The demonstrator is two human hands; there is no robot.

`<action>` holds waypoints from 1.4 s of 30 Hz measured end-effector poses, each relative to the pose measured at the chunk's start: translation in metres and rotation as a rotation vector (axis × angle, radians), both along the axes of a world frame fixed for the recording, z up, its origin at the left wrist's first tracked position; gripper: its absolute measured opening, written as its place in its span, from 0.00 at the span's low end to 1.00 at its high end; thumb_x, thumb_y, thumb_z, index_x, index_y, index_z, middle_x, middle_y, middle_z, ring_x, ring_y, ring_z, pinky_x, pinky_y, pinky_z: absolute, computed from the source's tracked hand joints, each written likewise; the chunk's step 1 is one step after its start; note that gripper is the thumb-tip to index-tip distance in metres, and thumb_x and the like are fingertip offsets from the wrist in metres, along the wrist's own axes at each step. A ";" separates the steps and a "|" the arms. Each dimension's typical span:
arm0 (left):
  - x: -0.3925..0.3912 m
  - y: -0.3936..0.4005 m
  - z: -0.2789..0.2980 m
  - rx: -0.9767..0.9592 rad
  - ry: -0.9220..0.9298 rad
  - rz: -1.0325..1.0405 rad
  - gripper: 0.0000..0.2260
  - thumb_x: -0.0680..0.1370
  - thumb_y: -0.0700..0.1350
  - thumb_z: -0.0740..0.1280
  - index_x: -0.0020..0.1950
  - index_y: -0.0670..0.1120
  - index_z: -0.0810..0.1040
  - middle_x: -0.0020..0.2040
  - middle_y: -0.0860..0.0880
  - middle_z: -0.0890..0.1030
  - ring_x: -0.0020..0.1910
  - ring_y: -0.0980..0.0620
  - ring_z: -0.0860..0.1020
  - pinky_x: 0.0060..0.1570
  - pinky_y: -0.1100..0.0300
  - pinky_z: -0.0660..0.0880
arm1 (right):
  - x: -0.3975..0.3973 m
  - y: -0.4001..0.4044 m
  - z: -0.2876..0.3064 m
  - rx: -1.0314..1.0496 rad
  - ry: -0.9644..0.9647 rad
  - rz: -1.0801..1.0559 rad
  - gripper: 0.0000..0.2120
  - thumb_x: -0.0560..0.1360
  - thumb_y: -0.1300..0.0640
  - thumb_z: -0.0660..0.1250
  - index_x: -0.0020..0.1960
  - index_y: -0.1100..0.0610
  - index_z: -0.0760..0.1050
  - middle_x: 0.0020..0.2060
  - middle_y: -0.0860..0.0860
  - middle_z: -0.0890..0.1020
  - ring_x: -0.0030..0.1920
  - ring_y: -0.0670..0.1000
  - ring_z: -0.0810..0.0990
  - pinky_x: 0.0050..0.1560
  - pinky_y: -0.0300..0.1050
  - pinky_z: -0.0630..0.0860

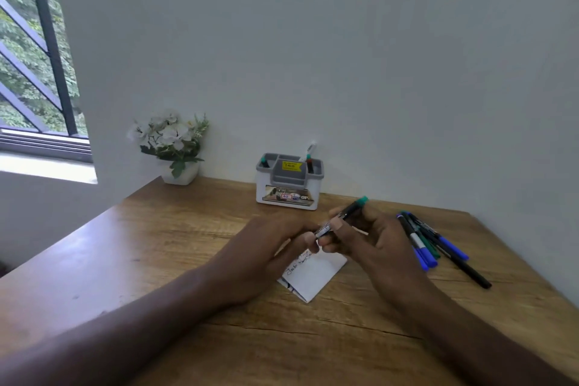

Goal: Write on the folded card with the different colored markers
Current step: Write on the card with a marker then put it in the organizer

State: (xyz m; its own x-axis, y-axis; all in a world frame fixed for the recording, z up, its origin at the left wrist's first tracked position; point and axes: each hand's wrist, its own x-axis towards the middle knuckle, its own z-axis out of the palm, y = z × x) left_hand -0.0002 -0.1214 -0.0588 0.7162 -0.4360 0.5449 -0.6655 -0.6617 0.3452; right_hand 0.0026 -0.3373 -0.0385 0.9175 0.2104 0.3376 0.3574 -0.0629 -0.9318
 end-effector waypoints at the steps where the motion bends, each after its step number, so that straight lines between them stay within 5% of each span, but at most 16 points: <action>1: 0.001 0.000 0.000 -0.002 -0.010 -0.014 0.11 0.88 0.51 0.60 0.65 0.55 0.81 0.56 0.61 0.84 0.54 0.61 0.81 0.50 0.60 0.76 | -0.003 0.002 0.000 -0.026 -0.046 0.007 0.07 0.80 0.60 0.70 0.57 0.58 0.82 0.46 0.52 0.89 0.45 0.51 0.89 0.47 0.41 0.85; 10: -0.002 0.002 -0.002 0.004 0.103 -0.052 0.10 0.88 0.53 0.53 0.64 0.54 0.71 0.49 0.63 0.77 0.48 0.60 0.77 0.45 0.67 0.70 | -0.011 0.008 0.002 -0.074 -0.242 -0.010 0.09 0.76 0.53 0.70 0.54 0.42 0.82 0.40 0.43 0.88 0.39 0.42 0.84 0.44 0.36 0.82; 14: -0.005 -0.001 -0.002 0.030 0.218 -0.022 0.19 0.86 0.58 0.51 0.74 0.55 0.69 0.58 0.59 0.80 0.53 0.57 0.78 0.52 0.55 0.76 | -0.014 0.009 0.000 -0.060 -0.278 0.009 0.11 0.77 0.50 0.67 0.52 0.34 0.83 0.43 0.45 0.88 0.38 0.44 0.82 0.49 0.41 0.84; 18: -0.005 0.000 -0.003 -0.008 0.031 -0.010 0.22 0.87 0.61 0.47 0.68 0.53 0.74 0.48 0.61 0.80 0.44 0.57 0.78 0.41 0.56 0.75 | -0.014 0.010 -0.003 -0.069 -0.266 0.010 0.11 0.76 0.45 0.66 0.53 0.29 0.81 0.42 0.48 0.86 0.41 0.49 0.83 0.52 0.52 0.83; 22: -0.006 -0.004 -0.004 -0.030 -0.194 0.063 0.23 0.88 0.60 0.46 0.69 0.49 0.73 0.40 0.61 0.74 0.32 0.60 0.72 0.30 0.60 0.70 | -0.017 0.014 -0.003 -0.066 -0.296 0.037 0.13 0.77 0.45 0.64 0.51 0.26 0.79 0.42 0.48 0.87 0.45 0.50 0.85 0.52 0.41 0.83; 25: -0.004 -0.005 -0.005 -0.046 -0.191 0.084 0.20 0.88 0.62 0.46 0.70 0.54 0.70 0.37 0.62 0.71 0.29 0.62 0.69 0.29 0.63 0.67 | -0.019 0.015 -0.003 -0.061 -0.298 0.048 0.13 0.77 0.45 0.63 0.50 0.25 0.78 0.41 0.46 0.86 0.45 0.48 0.85 0.53 0.34 0.81; 29: -0.006 -0.005 -0.002 -0.059 -0.095 0.073 0.21 0.86 0.67 0.46 0.74 0.63 0.68 0.34 0.64 0.72 0.31 0.61 0.74 0.31 0.68 0.64 | -0.019 0.013 -0.004 -0.012 -0.260 0.061 0.13 0.78 0.49 0.64 0.52 0.32 0.81 0.45 0.48 0.87 0.44 0.49 0.86 0.55 0.42 0.84; 32: 0.000 0.004 0.006 -0.096 0.005 -0.027 0.20 0.85 0.68 0.52 0.69 0.62 0.75 0.40 0.59 0.80 0.38 0.56 0.78 0.32 0.58 0.71 | -0.018 0.010 0.001 0.128 -0.231 0.048 0.10 0.81 0.53 0.62 0.58 0.50 0.80 0.45 0.54 0.86 0.40 0.54 0.83 0.50 0.50 0.85; 35: 0.004 0.020 0.009 -0.121 0.064 -0.023 0.17 0.83 0.64 0.57 0.67 0.62 0.78 0.36 0.55 0.76 0.35 0.56 0.73 0.35 0.55 0.67 | -0.012 0.003 0.007 0.283 -0.140 -0.003 0.11 0.82 0.51 0.60 0.56 0.57 0.75 0.44 0.59 0.86 0.38 0.55 0.83 0.43 0.47 0.84; 39: 0.011 0.025 0.009 0.075 0.065 0.033 0.13 0.81 0.58 0.64 0.64 0.66 0.81 0.34 0.59 0.74 0.35 0.56 0.73 0.34 0.59 0.67 | -0.007 -0.006 0.007 0.259 0.049 -0.001 0.17 0.81 0.49 0.61 0.58 0.63 0.70 0.43 0.64 0.87 0.39 0.59 0.88 0.41 0.47 0.87; 42: 0.015 0.020 0.013 0.222 0.129 0.051 0.13 0.83 0.55 0.64 0.66 0.67 0.79 0.39 0.59 0.79 0.40 0.56 0.77 0.38 0.56 0.73 | -0.009 -0.011 0.005 0.157 0.042 -0.023 0.15 0.77 0.59 0.70 0.61 0.62 0.72 0.43 0.61 0.88 0.41 0.58 0.89 0.41 0.45 0.86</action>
State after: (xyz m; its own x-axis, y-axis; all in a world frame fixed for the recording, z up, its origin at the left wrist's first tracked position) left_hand 0.0143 -0.1016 -0.0457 0.7979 -0.4959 0.3428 -0.5890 -0.7625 0.2679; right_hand -0.0066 -0.3478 -0.0332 0.9354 0.1367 0.3261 0.3182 0.0767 -0.9449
